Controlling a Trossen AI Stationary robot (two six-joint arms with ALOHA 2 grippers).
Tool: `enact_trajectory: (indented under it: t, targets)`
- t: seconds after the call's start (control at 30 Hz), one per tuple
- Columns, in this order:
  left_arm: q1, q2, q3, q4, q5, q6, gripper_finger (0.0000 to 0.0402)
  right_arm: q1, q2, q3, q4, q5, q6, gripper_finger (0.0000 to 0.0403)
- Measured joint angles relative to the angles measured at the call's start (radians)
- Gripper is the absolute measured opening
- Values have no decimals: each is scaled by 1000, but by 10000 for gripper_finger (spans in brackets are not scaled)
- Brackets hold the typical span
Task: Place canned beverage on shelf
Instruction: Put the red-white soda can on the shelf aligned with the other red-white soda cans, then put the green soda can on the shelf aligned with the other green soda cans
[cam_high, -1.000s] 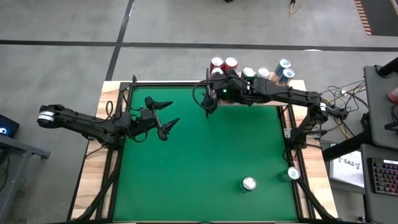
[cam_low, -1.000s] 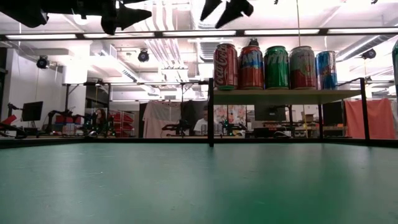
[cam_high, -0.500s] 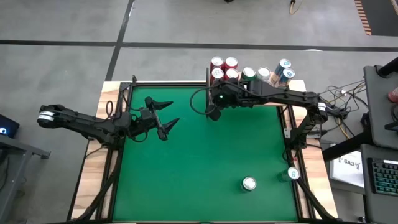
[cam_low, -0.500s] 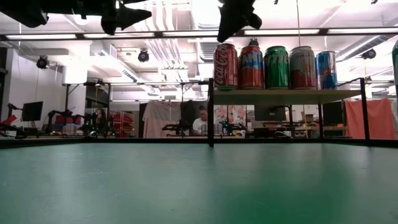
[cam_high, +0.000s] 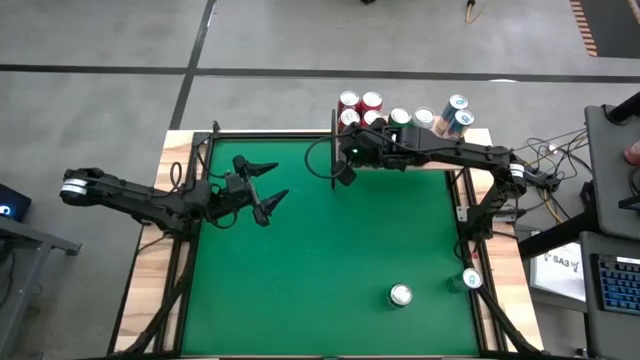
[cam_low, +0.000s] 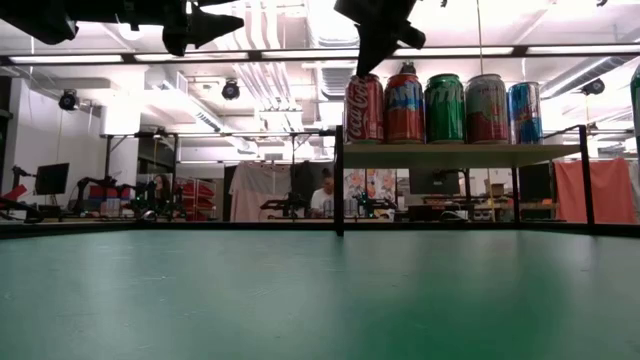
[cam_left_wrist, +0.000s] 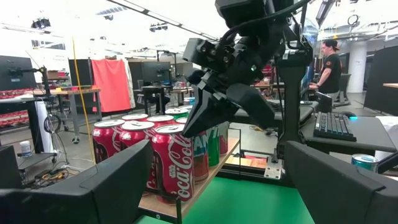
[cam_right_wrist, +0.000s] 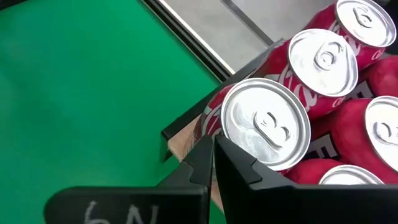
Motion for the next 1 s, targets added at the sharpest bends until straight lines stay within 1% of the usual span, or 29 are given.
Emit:
enact_trajectory:
  t: [0.33,0.5,0.6,0.7,0.87,0.93,1.0]
  targets:
    - [0,0,0,0,0,0,351,1,-1,-1,1,-1,-4,9]
    - [0,0,0,0,0,0,351,48,-15,19,3,-15,30,9]
    - [0,0,0,0,0,0,351,86,-24,50,1,-91,70,9]
    - [0,0,0,1,0,0,351,123,-25,91,-7,-215,133,9]
    - [0,0,0,6,0,-4,351,185,-26,118,-7,-421,300,9]
    - [0,0,0,9,1,-10,351,211,-26,117,-10,-487,363,9]
    - [-1,0,0,9,1,-16,351,241,-23,115,-26,-526,422,9]
